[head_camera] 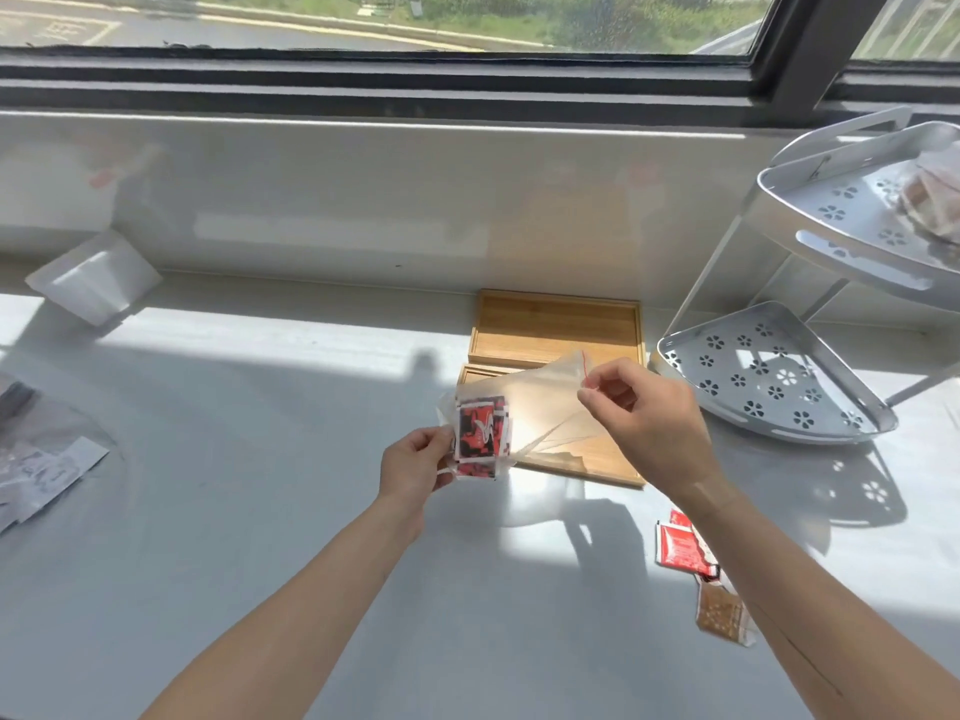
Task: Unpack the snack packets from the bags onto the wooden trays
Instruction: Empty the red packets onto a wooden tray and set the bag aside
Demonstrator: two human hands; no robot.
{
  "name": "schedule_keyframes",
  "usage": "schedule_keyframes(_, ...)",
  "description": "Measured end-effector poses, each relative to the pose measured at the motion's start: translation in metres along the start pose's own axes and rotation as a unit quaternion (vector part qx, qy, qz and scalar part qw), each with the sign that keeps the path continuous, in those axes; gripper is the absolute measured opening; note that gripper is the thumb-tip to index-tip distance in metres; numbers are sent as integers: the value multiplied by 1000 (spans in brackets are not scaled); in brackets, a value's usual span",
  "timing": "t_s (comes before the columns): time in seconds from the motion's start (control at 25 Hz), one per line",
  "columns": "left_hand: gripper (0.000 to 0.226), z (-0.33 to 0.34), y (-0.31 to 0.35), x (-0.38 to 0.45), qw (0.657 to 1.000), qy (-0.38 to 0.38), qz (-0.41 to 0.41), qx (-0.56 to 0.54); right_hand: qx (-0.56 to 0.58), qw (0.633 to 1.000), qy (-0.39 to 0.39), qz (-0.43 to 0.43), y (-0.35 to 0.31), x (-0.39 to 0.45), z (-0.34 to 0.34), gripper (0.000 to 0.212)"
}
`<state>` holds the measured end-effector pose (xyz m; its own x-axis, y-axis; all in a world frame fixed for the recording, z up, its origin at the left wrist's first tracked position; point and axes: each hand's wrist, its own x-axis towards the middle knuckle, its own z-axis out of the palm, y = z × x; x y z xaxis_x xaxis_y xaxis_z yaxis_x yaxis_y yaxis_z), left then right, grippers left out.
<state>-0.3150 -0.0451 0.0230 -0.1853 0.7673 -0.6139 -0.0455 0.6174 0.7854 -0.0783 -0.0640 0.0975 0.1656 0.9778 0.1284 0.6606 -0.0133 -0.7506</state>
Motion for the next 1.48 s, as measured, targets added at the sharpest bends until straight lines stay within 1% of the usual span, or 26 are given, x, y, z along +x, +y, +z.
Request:
schedule_keyframes(0.16,14,4,25,20,994,21,73,84,41,987,-38,153,44,11,13,7)
schedule_keyframes(0.36,16,20,53,38,978,15,110,177,96,963,-66,243,93,10,43,8)
schedule_keyframes(0.48,15,28,68,45,967,-2,120,223,131,945,-66,292,103,12,57,9)
schedule_keyframes(0.64,15,38,87,44,951,-17,157,267,250,895,-57,364,101,11,72,10)
schedule_keyframes(0.76,14,48,107,34,931,-29,199,304,306,869,-71,381,96,11,78,9)
schedule_keyframes(0.88,15,52,125,24,909,-41,237,341,331,857,-82,386,86,13,85,7)
schedule_keyframes(1.0,16,51,139,19,890,-34,264,370,344,850,-90,389,78,15,92,12)
schedule_keyframes(1.32,14,33,157,15,869,-19,298,395,357,842,-98,393,62,23,110,13)
schedule_keyframes(1.48,15,29,159,9,873,-20,312,375,358,850,-50,383,57,24,113,12)
